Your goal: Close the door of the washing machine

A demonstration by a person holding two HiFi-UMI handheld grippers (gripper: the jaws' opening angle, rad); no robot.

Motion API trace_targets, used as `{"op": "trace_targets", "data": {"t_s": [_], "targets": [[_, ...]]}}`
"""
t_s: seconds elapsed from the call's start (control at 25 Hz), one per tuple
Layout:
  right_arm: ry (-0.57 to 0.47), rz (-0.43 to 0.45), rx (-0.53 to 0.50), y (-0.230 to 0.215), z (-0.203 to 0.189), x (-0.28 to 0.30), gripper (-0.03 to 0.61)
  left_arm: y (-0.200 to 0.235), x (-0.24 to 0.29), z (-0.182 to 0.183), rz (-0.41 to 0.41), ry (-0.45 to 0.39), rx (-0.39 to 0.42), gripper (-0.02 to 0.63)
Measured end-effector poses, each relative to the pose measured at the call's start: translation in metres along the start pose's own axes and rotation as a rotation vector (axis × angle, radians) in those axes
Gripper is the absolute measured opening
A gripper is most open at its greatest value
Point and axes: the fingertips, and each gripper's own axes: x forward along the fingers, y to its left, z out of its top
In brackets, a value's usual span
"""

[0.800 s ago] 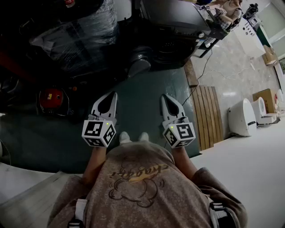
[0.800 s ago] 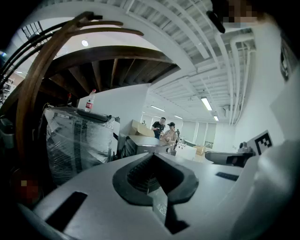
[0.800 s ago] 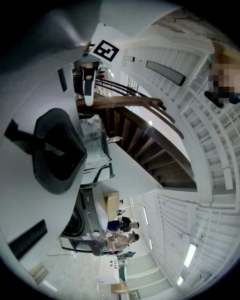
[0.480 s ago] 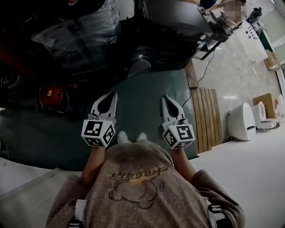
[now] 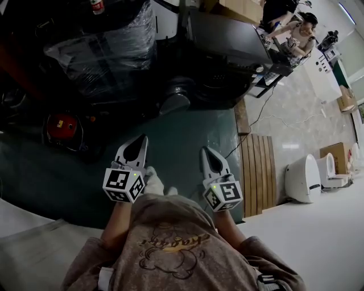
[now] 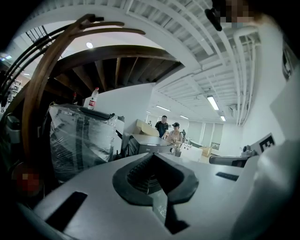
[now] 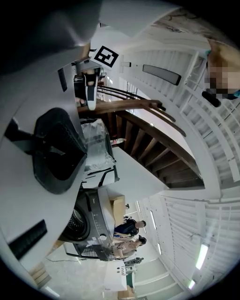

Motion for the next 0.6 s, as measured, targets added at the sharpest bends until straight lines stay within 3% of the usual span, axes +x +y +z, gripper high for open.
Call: {"op": "trace_targets", "data": {"t_s": [0.6], "targets": [[-0.006, -0.023, 0.014, -0.028, 0.026, 0.123, -0.008, 0.073, 0.095, 0.039, -0.018, 0.019, -0.016, 0.000]]}}
